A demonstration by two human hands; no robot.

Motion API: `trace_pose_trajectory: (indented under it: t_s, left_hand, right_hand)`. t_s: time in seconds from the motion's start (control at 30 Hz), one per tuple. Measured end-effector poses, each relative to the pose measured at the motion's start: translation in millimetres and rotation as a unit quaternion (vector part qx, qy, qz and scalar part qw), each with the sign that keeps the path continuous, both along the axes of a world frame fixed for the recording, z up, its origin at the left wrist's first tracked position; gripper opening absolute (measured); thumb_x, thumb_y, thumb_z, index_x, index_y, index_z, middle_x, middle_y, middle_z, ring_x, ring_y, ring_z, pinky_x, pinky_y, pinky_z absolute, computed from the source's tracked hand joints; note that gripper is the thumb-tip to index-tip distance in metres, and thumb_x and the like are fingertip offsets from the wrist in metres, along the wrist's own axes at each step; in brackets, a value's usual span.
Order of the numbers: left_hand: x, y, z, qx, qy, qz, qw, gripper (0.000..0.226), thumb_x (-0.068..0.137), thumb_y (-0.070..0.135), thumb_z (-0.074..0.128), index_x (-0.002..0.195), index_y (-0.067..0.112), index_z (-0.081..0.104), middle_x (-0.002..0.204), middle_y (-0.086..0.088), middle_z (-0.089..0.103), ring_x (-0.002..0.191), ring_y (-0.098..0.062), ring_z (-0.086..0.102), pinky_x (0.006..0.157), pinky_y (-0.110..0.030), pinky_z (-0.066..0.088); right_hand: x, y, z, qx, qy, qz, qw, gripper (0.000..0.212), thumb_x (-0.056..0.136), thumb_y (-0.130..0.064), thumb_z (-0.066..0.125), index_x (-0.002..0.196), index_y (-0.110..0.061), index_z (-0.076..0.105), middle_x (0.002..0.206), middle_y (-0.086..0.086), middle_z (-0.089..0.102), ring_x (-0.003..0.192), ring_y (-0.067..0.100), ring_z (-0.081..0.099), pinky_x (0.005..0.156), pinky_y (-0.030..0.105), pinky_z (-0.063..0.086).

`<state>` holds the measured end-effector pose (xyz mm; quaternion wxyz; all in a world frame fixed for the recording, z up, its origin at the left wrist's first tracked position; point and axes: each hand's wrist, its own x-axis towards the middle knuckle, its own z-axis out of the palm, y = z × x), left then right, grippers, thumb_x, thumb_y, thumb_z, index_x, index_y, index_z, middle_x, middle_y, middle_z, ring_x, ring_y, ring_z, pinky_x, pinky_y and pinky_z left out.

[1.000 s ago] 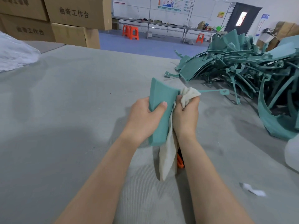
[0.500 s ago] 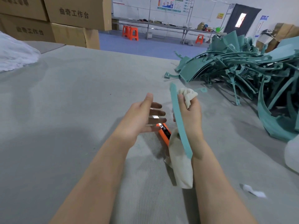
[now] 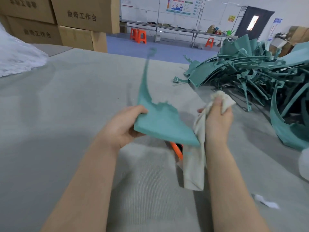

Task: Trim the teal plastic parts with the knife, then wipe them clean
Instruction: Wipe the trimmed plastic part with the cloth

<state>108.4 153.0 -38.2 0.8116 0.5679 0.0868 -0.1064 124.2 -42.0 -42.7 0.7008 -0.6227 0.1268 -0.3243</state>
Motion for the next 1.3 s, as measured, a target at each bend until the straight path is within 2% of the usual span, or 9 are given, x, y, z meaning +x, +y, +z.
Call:
trace_pose_trajectory:
  t_s: [0.2, 0.37, 0.53, 0.67, 0.8, 0.9, 1.03, 1.17, 1.3]
  left_hand:
    - [8, -15, -9, -0.101, -0.070, 0.136, 0.983, 0.011, 0.096, 0.007, 0.054, 0.097, 0.015, 0.062, 0.083, 0.004, 0.074, 0.069, -0.008, 0.070, 0.053, -0.022, 0.054]
    - [-2, -49, -13, -0.050, -0.070, 0.080, 0.993, 0.026, 0.091, -0.005, 0.052, 0.114, 0.007, 0.056, 0.093, -0.006, 0.069, 0.068, -0.014, 0.068, 0.062, -0.032, 0.056]
    - [-12, -57, -7, -0.063, -0.029, -0.083, 0.994, 0.028, 0.088, -0.007, 0.049, 0.111, 0.005, 0.060, 0.072, 0.001, 0.070, 0.055, -0.010, 0.066, 0.049, -0.022, 0.053]
    - [-17, -56, -9, -0.053, -0.020, -0.160, 0.985, 0.023, 0.090, -0.008, 0.047, 0.098, 0.005, 0.064, 0.074, -0.002, 0.073, 0.062, -0.012, 0.070, 0.052, -0.023, 0.055]
    - [-11, -49, -7, -0.077, -0.039, -0.092, 0.992, 0.022, 0.092, -0.008, 0.046, 0.101, 0.003, 0.062, 0.084, -0.007, 0.072, 0.067, -0.014, 0.071, 0.057, -0.024, 0.057]
    - [-5, -41, -5, -0.128, -0.051, -0.014, 0.990, 0.021, 0.092, -0.006, 0.044, 0.094, 0.005, 0.063, 0.074, -0.005, 0.072, 0.064, -0.013, 0.070, 0.058, -0.024, 0.058]
    - [-1, -32, -2, -0.197, -0.047, 0.060, 0.977, 0.021, 0.093, 0.001, 0.046, 0.099, 0.005, 0.066, 0.086, -0.008, 0.072, 0.076, -0.017, 0.068, 0.063, -0.027, 0.059]
    - [0, -27, -2, -0.236, -0.049, 0.081, 0.967, 0.017, 0.096, 0.007, 0.050, 0.102, 0.006, 0.066, 0.085, -0.006, 0.074, 0.073, -0.015, 0.072, 0.060, -0.024, 0.057]
    - [2, -25, -3, -0.183, -0.078, 0.075, 0.977, 0.017, 0.097, 0.008, 0.050, 0.106, 0.008, 0.064, 0.085, -0.003, 0.073, 0.074, -0.014, 0.072, 0.064, -0.027, 0.059]
  right_hand:
    - [-11, 15, 19, 0.267, -0.058, 0.152, 0.950, 0.014, 0.091, -0.020, 0.050, 0.086, -0.016, 0.062, 0.073, -0.002, 0.058, 0.067, 0.011, 0.057, 0.059, 0.022, 0.047]
    - [-20, 42, 24, 0.071, -0.127, 0.088, 0.985, 0.037, 0.090, -0.001, 0.052, 0.122, -0.019, 0.046, 0.119, 0.010, 0.060, 0.110, 0.022, 0.060, 0.100, 0.036, 0.048]
    - [-14, 22, 15, -0.109, -0.091, -0.066, 0.988, 0.022, 0.092, -0.005, 0.053, 0.102, -0.020, 0.041, 0.094, -0.011, 0.055, 0.076, -0.004, 0.053, 0.073, 0.018, 0.042]
    - [-5, 2, 2, -0.309, 0.044, -0.073, 0.947, 0.017, 0.089, -0.006, 0.054, 0.105, -0.009, 0.048, 0.087, -0.001, 0.059, 0.084, 0.023, 0.054, 0.072, 0.032, 0.042]
    - [-3, 7, 0, -0.469, 0.180, 0.018, 0.865, 0.020, 0.089, -0.018, 0.054, 0.105, -0.006, 0.059, 0.104, 0.017, 0.062, 0.102, 0.039, 0.054, 0.086, 0.046, 0.045]
    - [-9, 24, 6, -0.476, 0.157, 0.118, 0.857, 0.039, 0.093, -0.047, 0.051, 0.102, -0.010, 0.062, 0.106, 0.014, 0.059, 0.109, 0.037, 0.052, 0.094, 0.046, 0.043]
    - [-18, 43, 7, -0.496, 0.138, 0.251, 0.820, 0.094, 0.078, -0.078, 0.043, 0.150, -0.020, 0.031, 0.146, 0.011, 0.034, 0.142, 0.027, 0.021, 0.117, 0.044, 0.020]
    - [-18, 45, 1, -0.434, 0.048, 0.235, 0.868, 0.058, 0.093, -0.046, 0.053, 0.146, -0.026, 0.041, 0.148, 0.005, 0.034, 0.142, 0.016, 0.026, 0.116, 0.027, 0.022]
    - [-13, 43, -3, -0.390, -0.047, 0.101, 0.914, 0.034, 0.100, -0.030, 0.049, 0.085, -0.007, 0.069, 0.106, 0.006, 0.059, 0.101, 0.017, 0.055, 0.084, 0.017, 0.038]
